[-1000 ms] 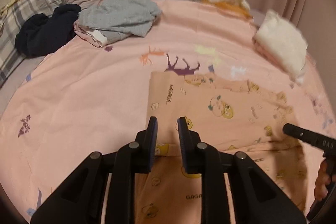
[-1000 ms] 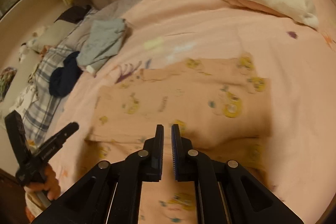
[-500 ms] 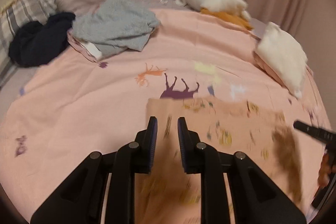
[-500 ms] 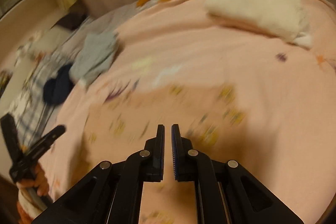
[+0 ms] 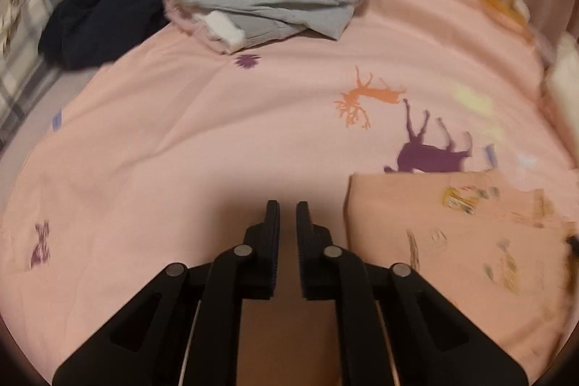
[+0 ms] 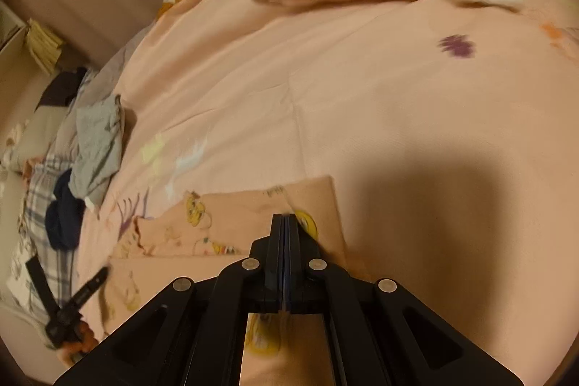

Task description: Fold small clothes

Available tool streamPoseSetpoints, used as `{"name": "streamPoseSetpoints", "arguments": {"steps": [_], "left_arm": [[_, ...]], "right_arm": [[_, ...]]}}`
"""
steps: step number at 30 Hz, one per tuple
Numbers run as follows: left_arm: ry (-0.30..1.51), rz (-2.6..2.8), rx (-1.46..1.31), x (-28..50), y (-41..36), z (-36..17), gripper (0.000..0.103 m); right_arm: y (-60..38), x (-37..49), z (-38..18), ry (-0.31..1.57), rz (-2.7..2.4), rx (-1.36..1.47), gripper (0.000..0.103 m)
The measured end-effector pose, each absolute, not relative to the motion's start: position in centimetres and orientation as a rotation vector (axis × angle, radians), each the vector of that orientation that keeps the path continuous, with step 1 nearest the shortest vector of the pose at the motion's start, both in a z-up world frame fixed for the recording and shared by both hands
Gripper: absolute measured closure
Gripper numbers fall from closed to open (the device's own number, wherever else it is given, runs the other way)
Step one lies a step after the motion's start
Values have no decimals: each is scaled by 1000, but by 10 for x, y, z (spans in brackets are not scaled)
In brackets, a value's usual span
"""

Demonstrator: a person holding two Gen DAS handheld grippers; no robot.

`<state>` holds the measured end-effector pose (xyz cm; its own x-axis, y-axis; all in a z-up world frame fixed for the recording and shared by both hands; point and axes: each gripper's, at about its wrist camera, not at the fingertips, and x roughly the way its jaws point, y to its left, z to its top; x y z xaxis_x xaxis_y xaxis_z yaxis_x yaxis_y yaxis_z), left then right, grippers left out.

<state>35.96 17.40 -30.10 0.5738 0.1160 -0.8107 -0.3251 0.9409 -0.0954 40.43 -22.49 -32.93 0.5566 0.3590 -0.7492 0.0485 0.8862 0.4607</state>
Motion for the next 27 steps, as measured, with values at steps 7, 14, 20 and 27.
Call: {"name": "streamPoseSetpoints", "arguments": {"steps": [7,14,20,27], "left_arm": [[822,45,-176,301,126,-275,90],[970,103,-64,267,104,-311,85],[932,19,-215,189,126,-272,72],[944,-10,-233,118,135,-281,44]], "right_arm": [[-193,357,-325,999,323,339,103],[-200,331,-335,1082,246,337,103],[-217,250,-275,920,256,234,89],[-216,194,-276,919,208,121,54]]}}
